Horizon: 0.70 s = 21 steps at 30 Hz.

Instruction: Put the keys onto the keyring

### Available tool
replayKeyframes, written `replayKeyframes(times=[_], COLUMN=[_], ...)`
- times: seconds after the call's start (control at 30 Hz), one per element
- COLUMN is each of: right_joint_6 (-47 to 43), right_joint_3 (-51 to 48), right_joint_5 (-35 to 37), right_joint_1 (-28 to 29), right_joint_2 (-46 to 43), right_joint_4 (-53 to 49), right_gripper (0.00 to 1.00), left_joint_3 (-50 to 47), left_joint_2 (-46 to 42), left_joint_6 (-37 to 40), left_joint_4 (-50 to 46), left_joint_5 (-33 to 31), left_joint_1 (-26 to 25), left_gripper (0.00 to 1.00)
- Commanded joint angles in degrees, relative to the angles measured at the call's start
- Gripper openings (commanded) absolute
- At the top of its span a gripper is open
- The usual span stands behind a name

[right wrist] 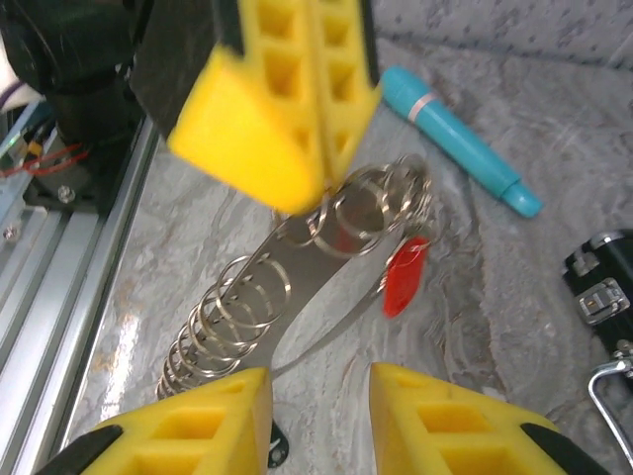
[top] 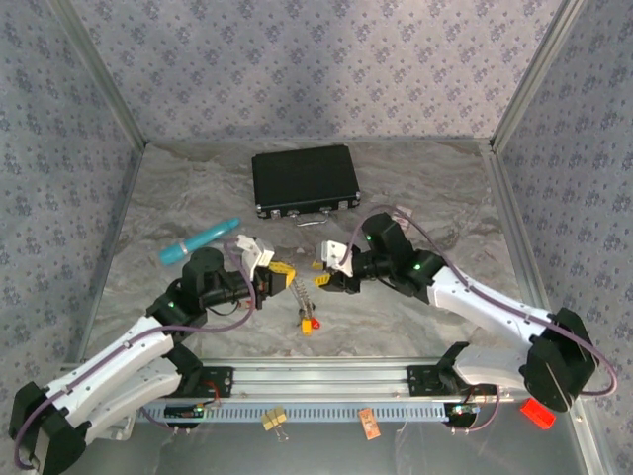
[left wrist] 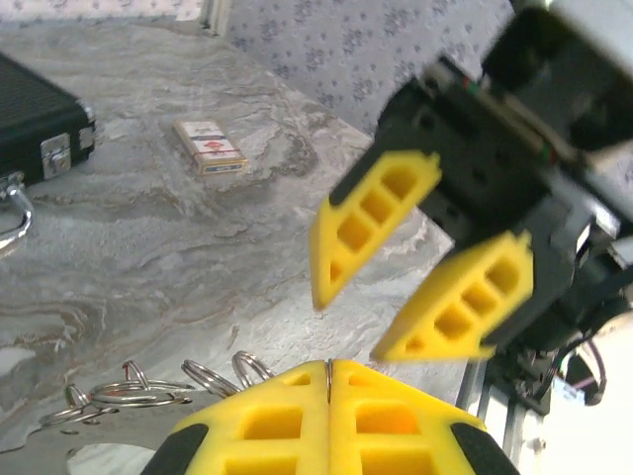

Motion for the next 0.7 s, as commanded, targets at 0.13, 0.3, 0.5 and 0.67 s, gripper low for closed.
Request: replayKeyframes(times=[0.13, 0.3, 0.5, 0.67], right_joint_6=[6.9, 8.4, 8.4, 8.7], right_joint_3=[-1.4, -1.1, -0.5, 0.1], right_joint_5=[-7.4, -9.0, -9.3, -10.0], right_joint_1=[-0.1, 0.4, 0.9, 1.4], right_joint_2=[-0.1, 1.6, 3.6, 4.9], right_joint_4=[6.3, 9.0, 9.7, 10.1], right_gripper=[0.25, 0.27, 0.26, 0.24], left_joint_3=[-2.1, -3.7, -4.9, -5.7], left_joint_2=[0.0, 0.1, -0.1, -0.7], left_joint_6=[11.5, 11.3, 10.2, 9.6], left_joint_4=[12.2, 14.6, 16.3, 17.0], left_joint_5=[6.4, 7.0, 7.0, 6.7], left_joint_1=[-0.2, -0.3, -0.4, -0.4], left_gripper=[0.00, 0.00, 0.00, 0.00])
